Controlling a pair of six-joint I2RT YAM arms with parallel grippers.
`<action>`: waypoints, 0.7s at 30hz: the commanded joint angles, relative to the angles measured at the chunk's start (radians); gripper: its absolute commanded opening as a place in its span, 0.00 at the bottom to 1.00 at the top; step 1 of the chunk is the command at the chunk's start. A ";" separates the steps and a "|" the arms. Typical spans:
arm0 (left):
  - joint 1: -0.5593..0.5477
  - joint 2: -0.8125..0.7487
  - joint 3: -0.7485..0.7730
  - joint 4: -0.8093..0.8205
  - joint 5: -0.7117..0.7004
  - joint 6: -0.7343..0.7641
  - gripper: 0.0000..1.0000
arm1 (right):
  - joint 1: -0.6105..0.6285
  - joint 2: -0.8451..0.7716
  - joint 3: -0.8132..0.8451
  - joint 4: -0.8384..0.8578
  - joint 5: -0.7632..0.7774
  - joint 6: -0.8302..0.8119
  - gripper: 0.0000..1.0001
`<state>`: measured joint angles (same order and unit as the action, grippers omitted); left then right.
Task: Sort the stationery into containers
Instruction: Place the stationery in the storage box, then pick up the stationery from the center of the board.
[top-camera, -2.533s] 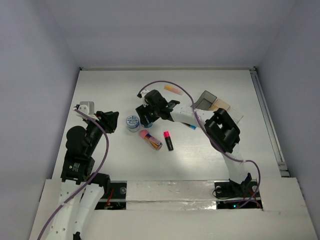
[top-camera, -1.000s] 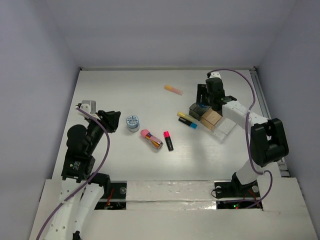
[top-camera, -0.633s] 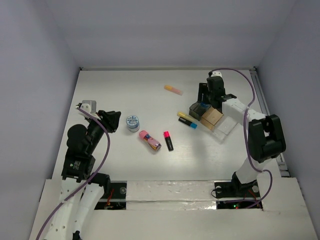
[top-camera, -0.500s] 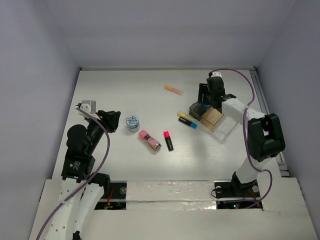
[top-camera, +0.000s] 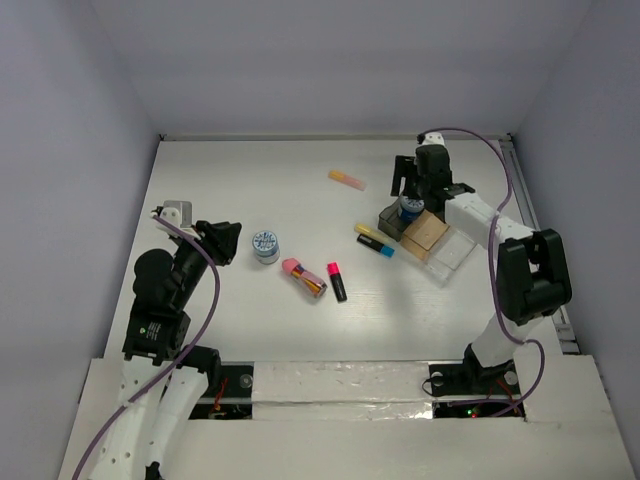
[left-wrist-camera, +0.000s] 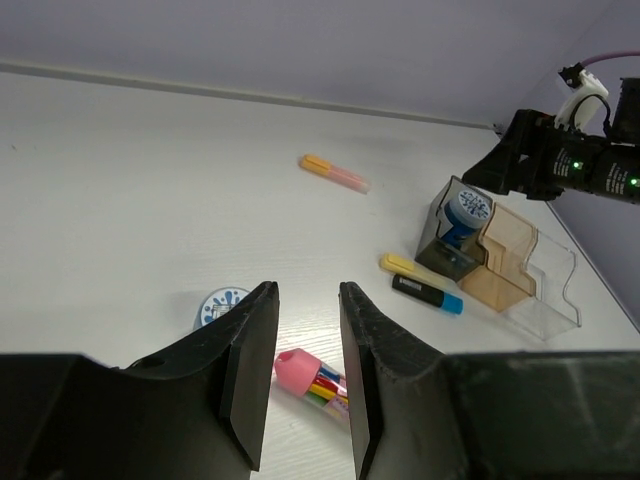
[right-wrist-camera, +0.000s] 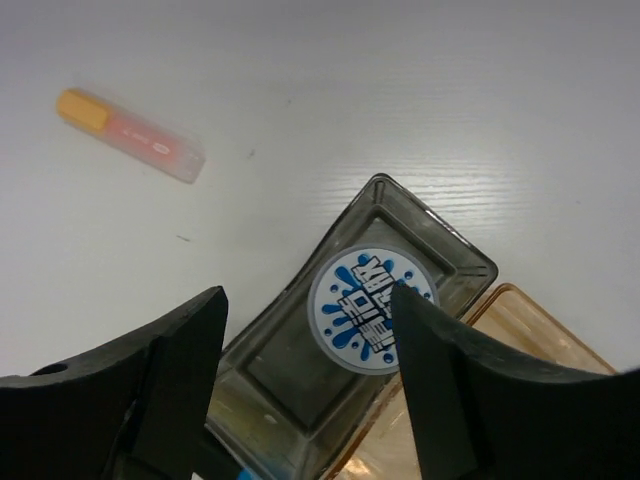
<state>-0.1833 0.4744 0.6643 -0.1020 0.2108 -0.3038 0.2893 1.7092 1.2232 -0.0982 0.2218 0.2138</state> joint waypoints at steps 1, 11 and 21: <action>-0.005 -0.011 0.034 0.041 0.018 0.009 0.28 | -0.001 -0.080 0.010 0.052 -0.065 0.007 0.69; -0.005 -0.005 0.043 0.038 -0.021 0.012 0.00 | 0.325 -0.076 -0.013 0.184 -0.246 0.006 0.10; 0.004 -0.020 0.043 0.028 -0.027 0.012 0.20 | 0.576 0.246 0.301 0.086 -0.394 -0.069 0.88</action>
<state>-0.1829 0.4599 0.6689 -0.1043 0.1802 -0.2962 0.8276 1.8896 1.4155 0.0376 -0.1474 0.1997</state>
